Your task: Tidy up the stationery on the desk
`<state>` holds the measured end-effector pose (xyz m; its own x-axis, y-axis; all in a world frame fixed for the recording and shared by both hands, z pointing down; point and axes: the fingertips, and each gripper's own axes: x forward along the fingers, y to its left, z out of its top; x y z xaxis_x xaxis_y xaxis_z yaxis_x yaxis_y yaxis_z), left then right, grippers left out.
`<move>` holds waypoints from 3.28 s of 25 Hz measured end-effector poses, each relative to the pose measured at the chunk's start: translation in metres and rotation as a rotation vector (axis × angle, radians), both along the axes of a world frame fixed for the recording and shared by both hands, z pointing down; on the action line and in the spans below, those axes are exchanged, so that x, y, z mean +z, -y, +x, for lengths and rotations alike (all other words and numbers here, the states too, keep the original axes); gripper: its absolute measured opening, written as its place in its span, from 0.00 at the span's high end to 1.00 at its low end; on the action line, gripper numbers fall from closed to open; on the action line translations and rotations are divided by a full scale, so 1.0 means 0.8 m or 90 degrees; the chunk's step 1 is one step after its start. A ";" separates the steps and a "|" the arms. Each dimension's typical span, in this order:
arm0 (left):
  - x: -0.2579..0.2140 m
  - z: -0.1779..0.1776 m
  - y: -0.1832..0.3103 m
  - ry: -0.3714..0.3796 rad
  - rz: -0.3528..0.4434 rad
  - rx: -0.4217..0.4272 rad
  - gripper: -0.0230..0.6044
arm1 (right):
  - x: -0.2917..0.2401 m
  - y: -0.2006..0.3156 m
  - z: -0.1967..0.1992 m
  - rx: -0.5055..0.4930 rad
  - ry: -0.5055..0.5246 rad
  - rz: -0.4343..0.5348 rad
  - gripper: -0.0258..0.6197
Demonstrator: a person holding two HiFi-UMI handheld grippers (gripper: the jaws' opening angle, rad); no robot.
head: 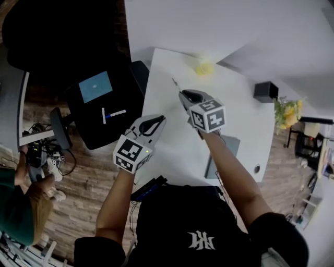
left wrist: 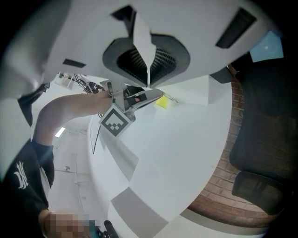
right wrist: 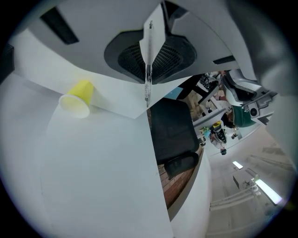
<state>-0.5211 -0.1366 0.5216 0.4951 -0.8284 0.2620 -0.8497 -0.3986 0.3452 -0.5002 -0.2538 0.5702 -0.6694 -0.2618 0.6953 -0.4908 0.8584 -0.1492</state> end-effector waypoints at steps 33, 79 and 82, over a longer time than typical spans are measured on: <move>0.035 0.313 -0.010 0.127 -0.111 0.065 0.93 | 0.017 -0.049 0.521 0.296 0.091 -0.057 0.86; 0.146 0.342 -0.074 0.123 -0.244 0.073 0.93 | 0.111 -0.173 0.517 0.344 0.123 -0.278 0.86; 0.146 0.343 -0.073 0.122 -0.244 0.075 0.93 | 0.111 -0.175 0.515 0.342 0.135 -0.288 0.86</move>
<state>-0.2467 -0.0778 0.6380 0.4931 -0.5939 0.6357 -0.8690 -0.3705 0.3279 -0.0884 -0.1134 0.6588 -0.6609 -0.3101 0.6834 -0.7485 0.3390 -0.5700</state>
